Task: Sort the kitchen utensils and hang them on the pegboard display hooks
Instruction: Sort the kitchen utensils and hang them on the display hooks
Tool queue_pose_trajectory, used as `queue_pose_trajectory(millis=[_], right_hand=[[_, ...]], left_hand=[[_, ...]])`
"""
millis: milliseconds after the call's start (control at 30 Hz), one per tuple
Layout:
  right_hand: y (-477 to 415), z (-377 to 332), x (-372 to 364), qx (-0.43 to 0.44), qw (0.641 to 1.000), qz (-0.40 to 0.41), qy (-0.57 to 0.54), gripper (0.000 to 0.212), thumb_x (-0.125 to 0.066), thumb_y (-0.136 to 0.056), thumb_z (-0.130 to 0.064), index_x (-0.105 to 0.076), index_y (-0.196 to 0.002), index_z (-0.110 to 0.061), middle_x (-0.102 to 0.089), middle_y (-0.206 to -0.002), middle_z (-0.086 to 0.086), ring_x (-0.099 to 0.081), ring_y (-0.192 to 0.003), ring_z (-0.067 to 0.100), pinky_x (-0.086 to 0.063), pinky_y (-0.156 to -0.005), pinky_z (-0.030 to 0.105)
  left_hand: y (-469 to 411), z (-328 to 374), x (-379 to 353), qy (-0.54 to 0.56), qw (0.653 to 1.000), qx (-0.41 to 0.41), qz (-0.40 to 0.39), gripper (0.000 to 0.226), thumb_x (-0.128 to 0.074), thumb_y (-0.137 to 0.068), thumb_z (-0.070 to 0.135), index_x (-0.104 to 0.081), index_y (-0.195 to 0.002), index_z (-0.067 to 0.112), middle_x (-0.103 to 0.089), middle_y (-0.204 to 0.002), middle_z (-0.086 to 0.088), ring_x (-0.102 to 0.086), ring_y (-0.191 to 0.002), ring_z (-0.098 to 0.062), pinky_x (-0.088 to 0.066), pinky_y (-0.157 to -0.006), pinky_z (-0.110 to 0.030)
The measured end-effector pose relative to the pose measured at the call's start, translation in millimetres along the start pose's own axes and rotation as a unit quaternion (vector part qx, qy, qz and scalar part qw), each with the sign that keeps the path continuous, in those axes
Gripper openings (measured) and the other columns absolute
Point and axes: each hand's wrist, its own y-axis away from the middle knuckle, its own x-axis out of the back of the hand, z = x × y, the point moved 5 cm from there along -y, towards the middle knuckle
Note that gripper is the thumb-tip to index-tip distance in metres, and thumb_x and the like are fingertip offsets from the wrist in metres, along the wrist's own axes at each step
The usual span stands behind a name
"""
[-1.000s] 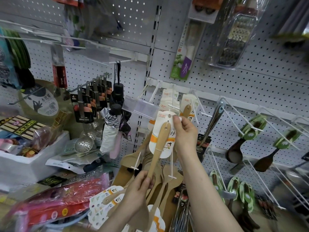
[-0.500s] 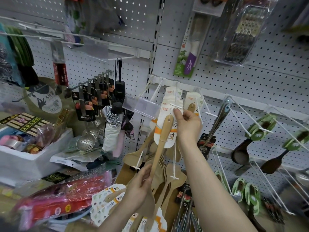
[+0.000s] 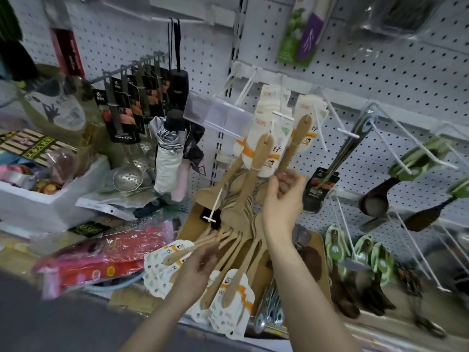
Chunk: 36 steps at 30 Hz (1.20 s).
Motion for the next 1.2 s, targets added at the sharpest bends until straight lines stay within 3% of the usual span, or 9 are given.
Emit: queue_pose_trajectory(millis=[200, 333, 400, 567, 667, 733, 833, 1033, 1200], right_hand=[[60, 56, 14, -0.036, 0.998, -0.027, 0.043, 0.011, -0.055, -0.098, -0.013, -0.057, -0.103, -0.022, -0.064, -0.095, -0.008, -0.060, -0.085, 0.001, -0.043, -0.068, 0.006], [99, 103, 19, -0.046, 0.994, -0.054, 0.086, 0.016, -0.054, -0.098, -0.009, -0.060, -0.094, -0.024, -0.063, -0.083, -0.013, -0.060, -0.076, 0.007, -0.046, -0.064, 0.019], [114, 122, 22, -0.054, 0.989, -0.076, 0.114, 0.019, -0.054, -0.098, -0.009, -0.062, -0.091, -0.025, -0.063, -0.084, -0.013, -0.059, -0.073, 0.009, -0.044, -0.063, 0.021], [129, 187, 24, -0.136, 0.958, -0.150, 0.202, 0.021, -0.054, -0.096, -0.006, -0.069, -0.103, -0.020, -0.065, -0.092, -0.021, -0.063, -0.083, 0.008, -0.040, -0.066, 0.007], [120, 212, 23, -0.180, 0.932, -0.190, 0.250, 0.024, -0.051, -0.098, -0.009, -0.068, -0.113, -0.015, -0.069, -0.089, -0.003, -0.061, -0.071, 0.011, -0.040, -0.058, 0.013], [110, 230, 21, -0.211, 0.910, -0.212, 0.286, 0.028, -0.050, -0.100, -0.012, -0.065, -0.124, -0.013, -0.072, -0.102, 0.011, -0.065, -0.080, 0.024, -0.046, -0.068, 0.028], [96, 262, 15, -0.253, 0.884, -0.236, 0.314, 0.035, -0.049, -0.101, -0.019, -0.055, -0.135, -0.011, -0.066, -0.123, 0.012, -0.062, -0.110, 0.032, -0.046, -0.083, 0.030], [85, 316, -4, -0.333, 0.858, -0.264, 0.291, 0.033, -0.050, -0.101, -0.030, -0.052, -0.127, -0.011, -0.066, -0.120, 0.010, -0.061, -0.111, 0.030, -0.046, -0.084, 0.031], [87, 348, -11, -0.400, 0.864, -0.213, 0.219, 0.046, -0.062, -0.092, -0.036, -0.052, -0.128, -0.010, -0.066, -0.119, 0.011, -0.062, -0.110, 0.030, -0.049, -0.099, 0.043]], left_hand=[[5, -48, 6, -0.039, 0.997, 0.062, 0.004, 0.030, -0.054, -0.095, 0.006, -0.062, -0.115, 0.026, -0.064, -0.116, 0.007, -0.057, -0.107, 0.000, -0.041, -0.082, -0.002], [3, -78, 3, -0.058, 0.992, 0.107, -0.012, 0.030, -0.054, -0.095, 0.011, -0.061, -0.121, 0.024, -0.060, -0.123, 0.004, -0.057, -0.114, -0.011, -0.045, -0.101, -0.029], [3, -82, 0, -0.069, 0.990, 0.120, -0.016, 0.032, -0.053, -0.096, 0.011, -0.059, -0.126, 0.020, -0.060, -0.126, 0.005, -0.055, -0.114, -0.010, -0.041, -0.100, -0.025], [-15, -98, -16, -0.113, 0.984, 0.129, -0.055, 0.037, -0.050, -0.097, 0.011, -0.053, -0.134, 0.016, -0.056, -0.133, 0.000, -0.051, -0.122, -0.013, -0.037, -0.098, -0.019], [-32, -102, -24, -0.163, 0.977, 0.111, -0.080, 0.039, -0.049, -0.098, 0.015, -0.049, -0.137, 0.020, -0.051, -0.140, 0.002, -0.046, -0.128, -0.015, -0.034, -0.101, -0.020], [-47, -104, -30, -0.191, 0.971, 0.102, -0.096, 0.041, -0.048, -0.099, 0.019, -0.046, -0.140, 0.022, -0.048, -0.143, 0.002, -0.045, -0.129, -0.016, -0.033, -0.100, -0.021], [-69, -107, -45, -0.238, 0.960, 0.087, -0.118, 0.045, -0.048, -0.099, 0.024, -0.042, -0.143, 0.019, -0.047, -0.144, 0.000, -0.045, -0.131, -0.018, -0.033, -0.097, -0.019], [-105, -135, -86, -0.304, 0.930, 0.068, -0.196, 0.034, -0.046, -0.098, 0.020, -0.050, -0.130, 0.008, -0.056, -0.125, -0.012, -0.054, -0.114, -0.027, -0.040, -0.084, -0.024], [-121, -140, -104, -0.370, 0.907, 0.078, -0.187, 0.061, -0.045, -0.099, 0.023, -0.017, -0.150, 0.007, -0.031, -0.150, -0.014, -0.038, -0.133, -0.031, -0.035, -0.103, -0.031]])
